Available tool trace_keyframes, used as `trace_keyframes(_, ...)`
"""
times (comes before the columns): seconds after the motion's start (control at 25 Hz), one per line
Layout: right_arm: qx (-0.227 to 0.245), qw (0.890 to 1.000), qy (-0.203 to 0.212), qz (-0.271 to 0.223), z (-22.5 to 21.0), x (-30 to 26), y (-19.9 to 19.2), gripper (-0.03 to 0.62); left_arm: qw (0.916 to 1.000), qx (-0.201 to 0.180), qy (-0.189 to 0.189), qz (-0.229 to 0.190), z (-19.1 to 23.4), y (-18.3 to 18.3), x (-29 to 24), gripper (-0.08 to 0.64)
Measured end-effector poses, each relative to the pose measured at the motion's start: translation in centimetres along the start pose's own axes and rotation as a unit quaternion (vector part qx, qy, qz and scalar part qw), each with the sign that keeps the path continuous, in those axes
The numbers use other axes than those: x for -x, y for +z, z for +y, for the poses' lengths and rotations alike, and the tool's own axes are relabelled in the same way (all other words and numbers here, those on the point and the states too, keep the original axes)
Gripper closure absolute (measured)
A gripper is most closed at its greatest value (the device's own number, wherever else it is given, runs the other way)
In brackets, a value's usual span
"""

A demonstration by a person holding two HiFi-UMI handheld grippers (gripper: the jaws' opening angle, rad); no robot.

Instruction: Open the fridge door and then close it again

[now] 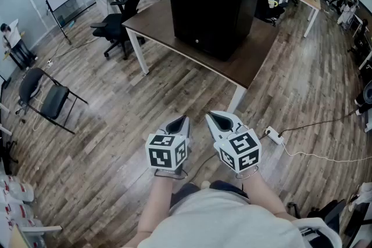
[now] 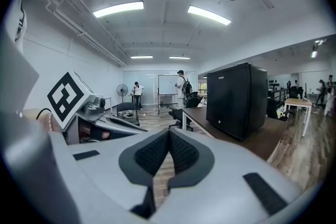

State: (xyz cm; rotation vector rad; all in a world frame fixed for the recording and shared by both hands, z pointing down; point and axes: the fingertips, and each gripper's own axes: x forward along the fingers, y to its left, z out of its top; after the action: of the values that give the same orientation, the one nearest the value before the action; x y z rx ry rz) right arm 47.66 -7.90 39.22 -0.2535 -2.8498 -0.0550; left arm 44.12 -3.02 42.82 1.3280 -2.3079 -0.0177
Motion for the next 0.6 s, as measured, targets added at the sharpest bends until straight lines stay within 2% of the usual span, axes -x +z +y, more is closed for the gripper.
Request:
trace_keyframes(0.44,-0.012,1.000,0.001,-0.008,0.2,0.1,0.3,0.594,0.9997,-0.019,0.015,-0.009,0.2,0.6,0.6,0.554)
trace_keyframes(0.6,-0.018,1.000,0.009,0.011,-0.7,-0.1,-1.3,0.594,0.9992,-0.022,0.032,-0.002,0.4,0.0,0.0,0.554)
